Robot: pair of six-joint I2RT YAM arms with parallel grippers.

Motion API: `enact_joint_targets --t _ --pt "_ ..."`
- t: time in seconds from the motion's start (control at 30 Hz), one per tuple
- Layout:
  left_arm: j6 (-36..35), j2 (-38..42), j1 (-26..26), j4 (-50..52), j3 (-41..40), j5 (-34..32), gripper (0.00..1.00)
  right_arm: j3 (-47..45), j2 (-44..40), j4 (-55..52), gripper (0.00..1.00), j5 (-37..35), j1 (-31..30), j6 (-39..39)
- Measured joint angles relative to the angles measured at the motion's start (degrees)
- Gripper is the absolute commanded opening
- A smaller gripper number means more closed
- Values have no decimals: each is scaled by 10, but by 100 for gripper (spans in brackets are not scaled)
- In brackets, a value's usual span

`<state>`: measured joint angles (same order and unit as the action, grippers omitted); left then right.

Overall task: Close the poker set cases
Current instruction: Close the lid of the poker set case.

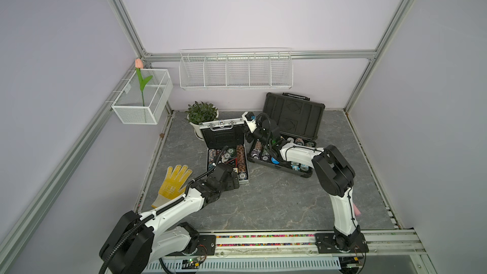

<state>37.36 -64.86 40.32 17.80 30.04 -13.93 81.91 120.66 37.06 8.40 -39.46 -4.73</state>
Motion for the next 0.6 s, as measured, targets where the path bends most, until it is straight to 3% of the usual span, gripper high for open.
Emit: enact_joint_targets --t 0.33,0.6 --pt "59 -13 11 7 0 16 98 9 0 -18 18 0 0 0" --pt "72 -68 17 3 25 -21 99 9 0 -17 18 -6 3 -2"
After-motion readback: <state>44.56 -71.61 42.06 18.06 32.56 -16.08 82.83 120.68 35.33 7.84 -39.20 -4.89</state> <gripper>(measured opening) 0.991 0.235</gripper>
